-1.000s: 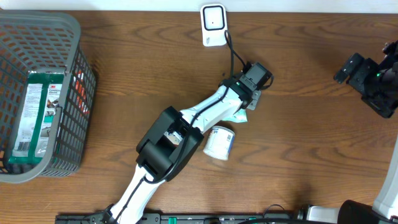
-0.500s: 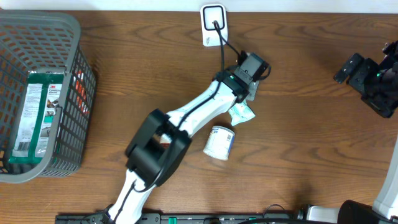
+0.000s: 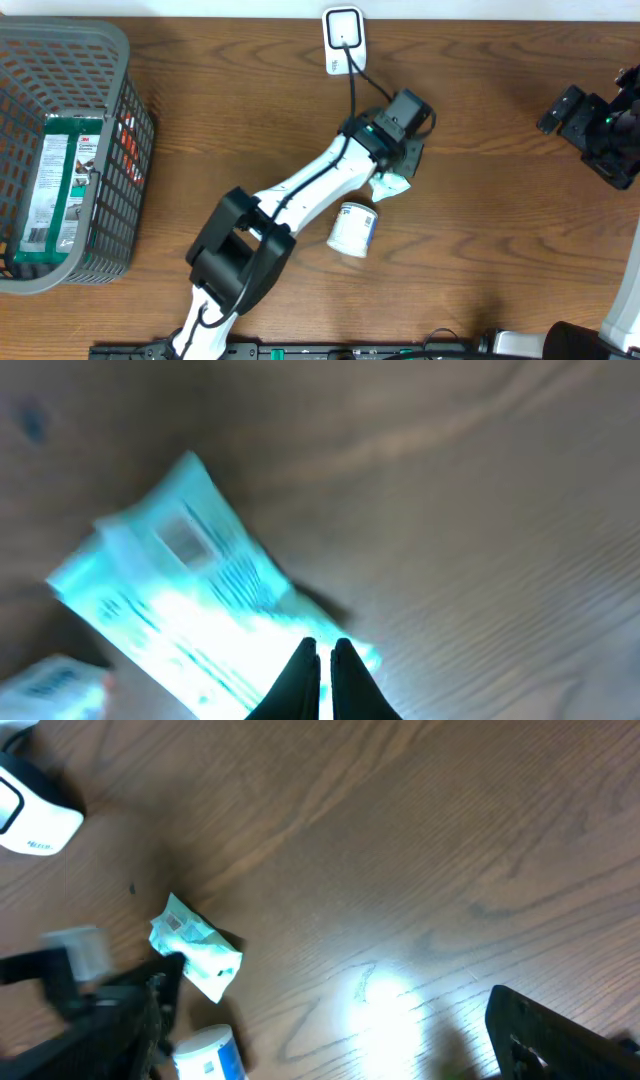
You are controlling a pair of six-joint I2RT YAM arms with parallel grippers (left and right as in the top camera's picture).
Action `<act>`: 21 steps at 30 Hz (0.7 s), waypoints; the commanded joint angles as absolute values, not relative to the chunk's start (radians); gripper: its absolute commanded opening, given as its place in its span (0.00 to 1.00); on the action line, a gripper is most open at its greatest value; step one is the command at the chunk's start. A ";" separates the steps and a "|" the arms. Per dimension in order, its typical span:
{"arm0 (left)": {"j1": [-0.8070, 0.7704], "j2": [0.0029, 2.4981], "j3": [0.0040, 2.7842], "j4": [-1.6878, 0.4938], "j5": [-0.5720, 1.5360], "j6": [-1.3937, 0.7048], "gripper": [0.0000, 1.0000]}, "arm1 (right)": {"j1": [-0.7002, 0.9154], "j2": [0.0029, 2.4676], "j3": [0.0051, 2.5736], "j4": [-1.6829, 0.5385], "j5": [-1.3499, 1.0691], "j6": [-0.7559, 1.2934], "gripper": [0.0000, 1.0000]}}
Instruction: Scan the item barcode
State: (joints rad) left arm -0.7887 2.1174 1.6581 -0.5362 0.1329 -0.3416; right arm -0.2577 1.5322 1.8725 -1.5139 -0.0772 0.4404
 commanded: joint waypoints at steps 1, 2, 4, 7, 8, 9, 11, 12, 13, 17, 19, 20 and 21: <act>-0.816 2.171 1.620 -0.542 0.154 -0.349 0.08 | -0.260 1.538 1.888 -1.515 -0.072 0.448 0.99; -0.820 2.180 1.611 -0.541 0.154 -0.345 0.08 | -0.260 1.538 1.888 -1.515 -0.072 0.448 0.99; -0.826 2.186 1.600 -0.545 0.153 -0.319 0.08 | -0.260 1.538 1.888 -1.515 -0.072 0.448 0.99; -0.825 2.181 1.600 -0.562 0.153 -0.308 0.08 | -0.260 1.538 1.887 -1.515 -0.072 0.448 0.99; -0.823 2.175 1.600 -0.566 0.153 -0.307 0.08 | -0.260 1.538 1.888 -1.515 -0.072 0.448 0.99; -0.822 2.169 1.600 -0.567 0.153 -0.304 0.08 | -0.260 1.538 1.887 -1.515 -0.072 0.448 0.99; -0.822 2.153 1.601 -0.568 0.153 -0.303 0.08 | -0.260 1.538 1.888 -1.515 -0.072 0.448 0.99; -0.822 2.141 1.601 -0.568 0.152 -0.303 0.07 | -0.260 1.538 1.888 -1.515 -0.072 0.448 0.99; -0.822 2.131 1.601 -0.567 0.152 -0.300 0.08 | -0.260 1.538 1.888 -1.515 -0.072 0.448 0.99; -0.821 2.078 1.601 -0.566 0.146 -0.300 0.08 | -0.260 1.538 1.888 -1.515 -0.072 0.448 0.99; -0.820 2.041 1.601 -0.568 0.146 -0.300 0.08 | -0.260 1.538 1.888 -1.515 -0.072 0.448 0.99; -0.819 2.020 1.601 -0.572 0.146 -0.301 0.08 | -0.260 1.538 1.888 -1.515 -0.072 0.448 0.99; -0.817 1.996 1.601 -0.580 0.146 -0.301 0.11 | -0.260 1.538 1.888 -1.515 -0.072 0.448 0.99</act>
State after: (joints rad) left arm -0.8253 2.0930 1.5948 -0.5713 0.1516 -0.3111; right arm -0.2577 1.5322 1.8725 -1.5139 -0.0772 0.4404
